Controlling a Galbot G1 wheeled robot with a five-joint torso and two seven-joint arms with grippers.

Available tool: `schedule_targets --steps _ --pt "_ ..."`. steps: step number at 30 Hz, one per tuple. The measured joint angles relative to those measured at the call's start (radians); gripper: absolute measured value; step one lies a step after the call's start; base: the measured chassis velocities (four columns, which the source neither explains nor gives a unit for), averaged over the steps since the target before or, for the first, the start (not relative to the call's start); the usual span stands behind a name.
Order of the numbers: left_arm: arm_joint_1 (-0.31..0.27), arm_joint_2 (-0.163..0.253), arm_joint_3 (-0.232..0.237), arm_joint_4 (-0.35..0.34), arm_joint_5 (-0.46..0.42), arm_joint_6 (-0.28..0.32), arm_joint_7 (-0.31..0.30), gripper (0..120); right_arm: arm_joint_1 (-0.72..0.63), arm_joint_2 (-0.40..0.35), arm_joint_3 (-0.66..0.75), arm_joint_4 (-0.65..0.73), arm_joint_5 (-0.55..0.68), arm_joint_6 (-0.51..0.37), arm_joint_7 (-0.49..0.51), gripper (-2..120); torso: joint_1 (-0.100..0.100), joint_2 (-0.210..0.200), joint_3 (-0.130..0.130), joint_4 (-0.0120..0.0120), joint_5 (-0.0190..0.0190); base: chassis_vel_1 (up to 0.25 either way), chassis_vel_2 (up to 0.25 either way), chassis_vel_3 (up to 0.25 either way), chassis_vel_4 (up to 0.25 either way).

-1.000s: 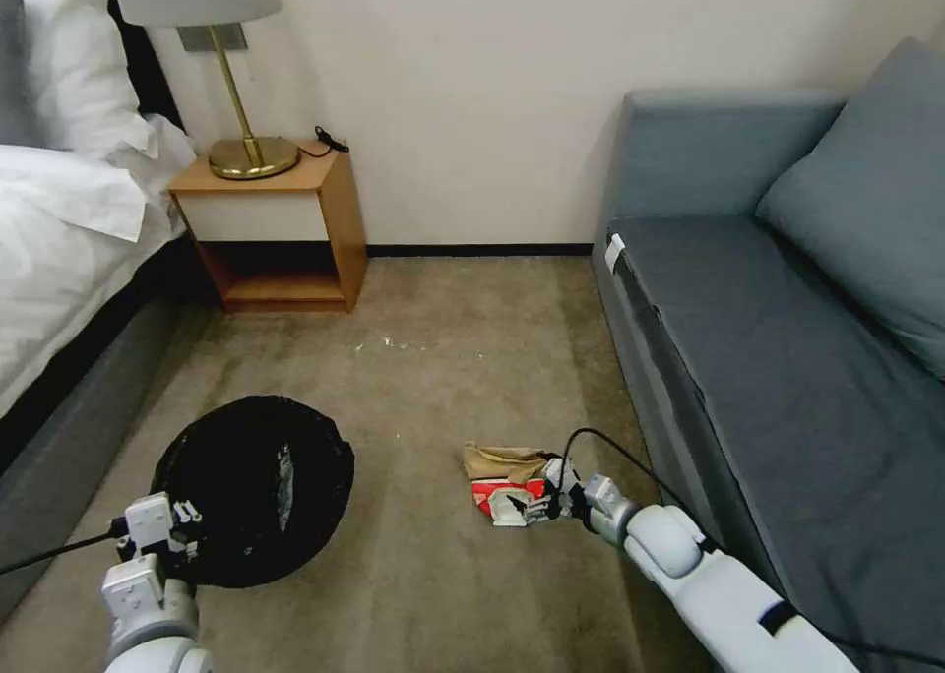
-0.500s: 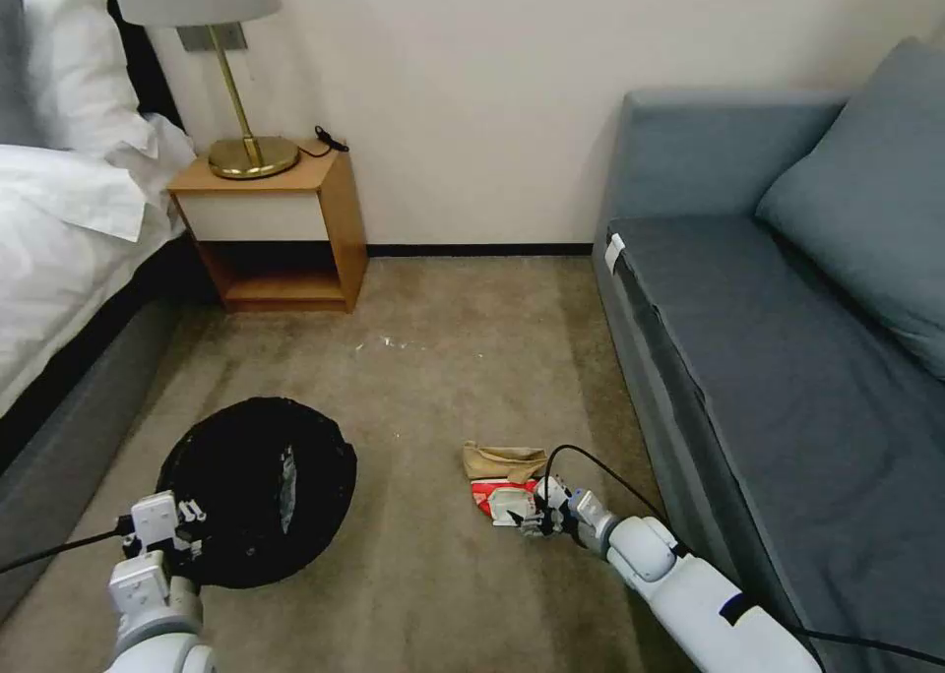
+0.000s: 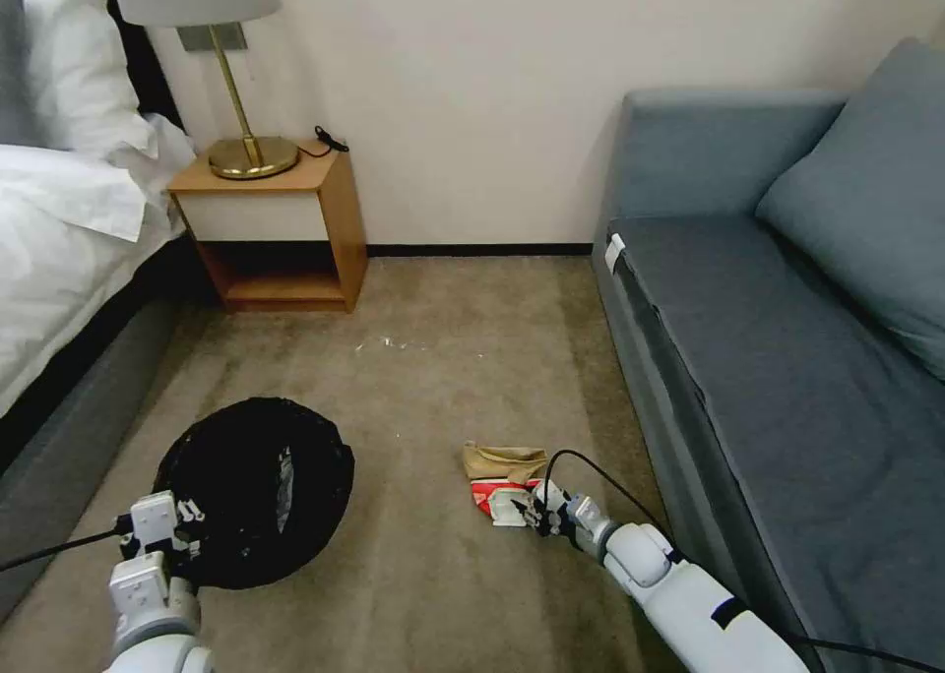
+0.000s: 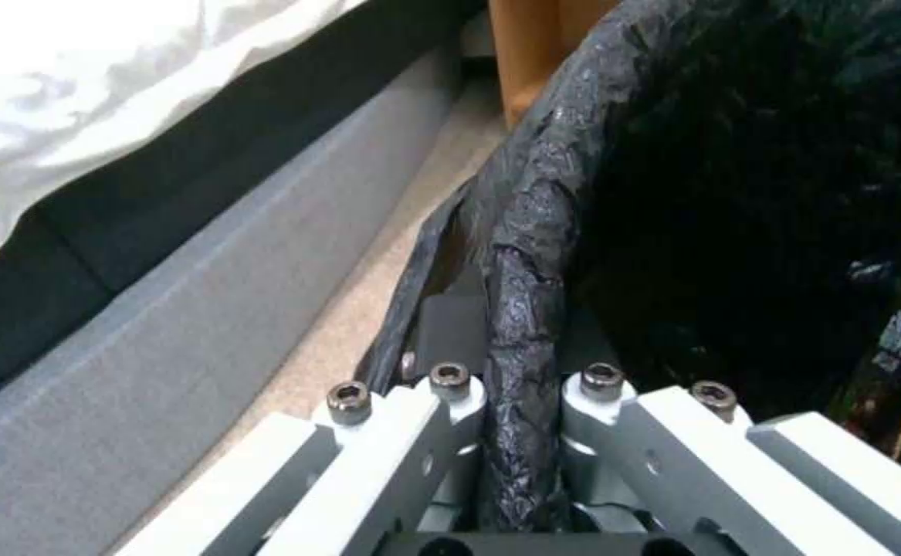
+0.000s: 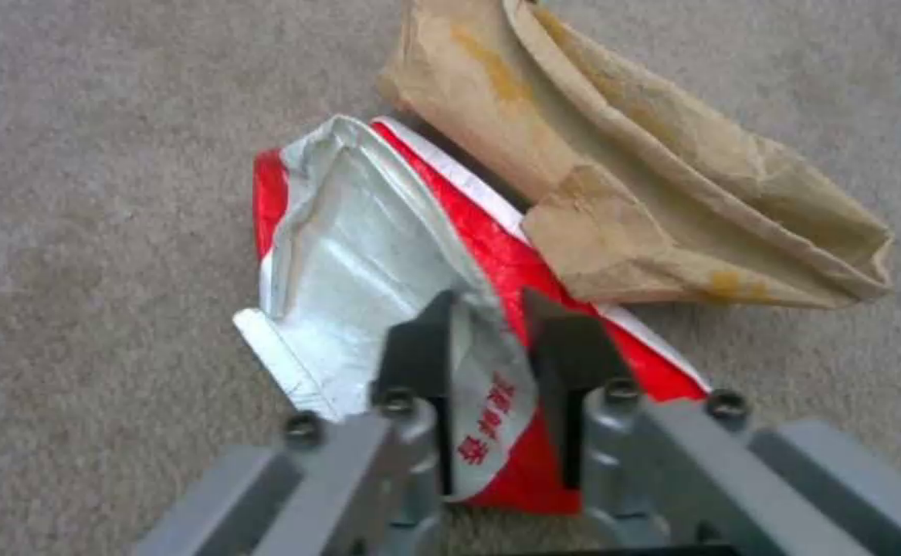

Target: Pick up the trash bin, then pick up the garbage on the floor and place it into the trash bin.

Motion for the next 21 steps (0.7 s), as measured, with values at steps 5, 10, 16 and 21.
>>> schedule_targets --steps 5,10,16,21 --pt "0.0 -0.001 0.003 0.0 0.004 0.0 0.0 4 -0.018 -0.022 -0.004 0.051 0.021 0.007 0.001 0 0.0 0.0 0.0 -0.0001 0.0 0.0 0.0 0.0 0.0" --pt "0.0 -0.003 0.006 0.001 0.008 -0.001 0.001 4 -0.04 -0.076 -0.046 0.147 0.052 0.005 -0.004 0 0.0 0.0 0.0 -0.0001 -0.0001 0.0 0.0 0.0 0.0" --pt "0.001 -0.003 0.008 0.001 0.014 -0.003 0.002 4 -0.059 -0.126 -0.031 0.258 0.185 0.12 -0.212 0 0.0 0.0 0.0 0.0 0.0 0.0 0.0 0.0 0.0" --pt "0.0 -0.005 0.011 0.004 0.014 -0.003 0.004 4 -0.057 -0.137 -0.052 0.348 0.343 0.205 -0.298 0 0.0 0.0 0.0 -0.0002 -0.0004 0.0 0.0 0.0 0.0"
